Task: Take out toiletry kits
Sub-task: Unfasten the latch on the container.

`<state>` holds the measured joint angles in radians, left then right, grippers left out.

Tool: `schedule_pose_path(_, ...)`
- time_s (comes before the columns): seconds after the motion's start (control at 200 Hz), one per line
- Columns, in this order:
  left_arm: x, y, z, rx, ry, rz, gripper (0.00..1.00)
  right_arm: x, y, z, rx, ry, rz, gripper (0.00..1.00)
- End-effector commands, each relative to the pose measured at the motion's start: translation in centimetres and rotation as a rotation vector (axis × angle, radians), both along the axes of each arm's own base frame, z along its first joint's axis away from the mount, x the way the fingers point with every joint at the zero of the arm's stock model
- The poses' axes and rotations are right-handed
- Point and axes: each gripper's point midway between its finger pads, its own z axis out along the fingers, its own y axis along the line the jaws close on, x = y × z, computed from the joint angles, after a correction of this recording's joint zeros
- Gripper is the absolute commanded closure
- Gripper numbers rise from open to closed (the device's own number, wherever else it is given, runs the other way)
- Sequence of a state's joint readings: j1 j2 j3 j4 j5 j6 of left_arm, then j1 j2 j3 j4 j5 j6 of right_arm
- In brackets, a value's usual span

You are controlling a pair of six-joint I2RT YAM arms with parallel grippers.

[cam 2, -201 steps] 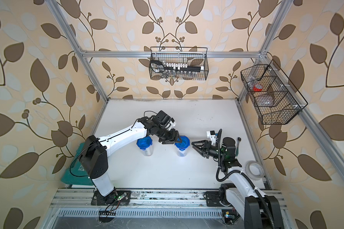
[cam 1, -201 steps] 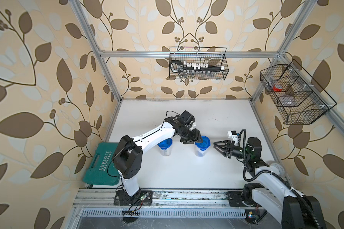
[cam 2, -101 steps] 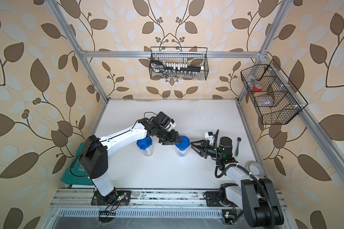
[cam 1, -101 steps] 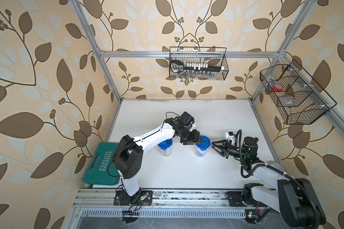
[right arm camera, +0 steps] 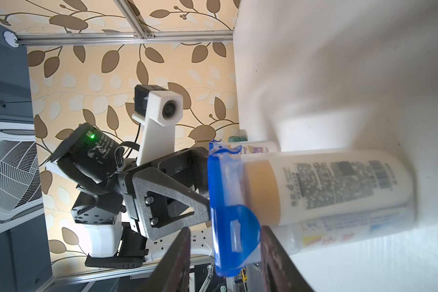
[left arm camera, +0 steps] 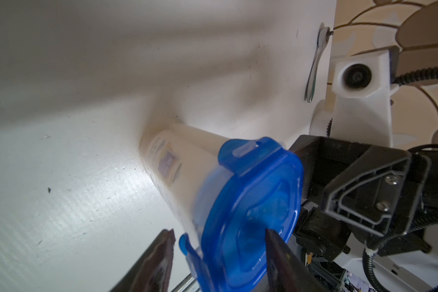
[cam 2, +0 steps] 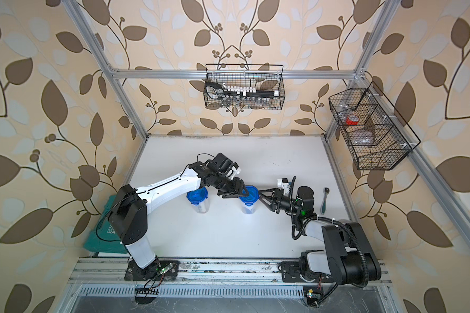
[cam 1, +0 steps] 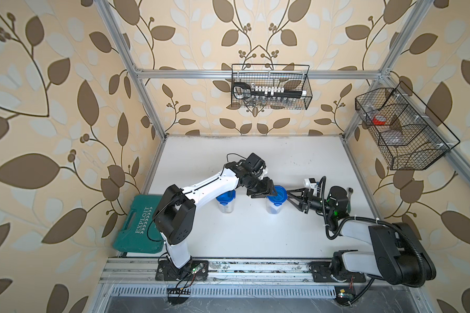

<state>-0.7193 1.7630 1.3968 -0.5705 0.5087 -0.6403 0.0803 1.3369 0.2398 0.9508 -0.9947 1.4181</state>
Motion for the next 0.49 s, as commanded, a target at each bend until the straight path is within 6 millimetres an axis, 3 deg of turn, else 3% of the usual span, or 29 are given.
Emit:
schedule_pose_path(0.0,-0.9,2.1,-3.6,0.137,0.072,0.035,0.42,0.1,0.1,0.9,0.025,-0.055,-0.008,0.56)
schedule_pose_path(0.31,-1.4,2.7,-4.8,0.167,0.098,0.042,0.45,0.2,0.2,0.1,0.056,-0.031,-0.008,0.55)
schedule_pose_path(0.49,-1.5,3.2,-5.3,0.197,0.106,0.052,0.47,-0.3,0.1,0.0,0.061,-0.026,-0.014,0.73)
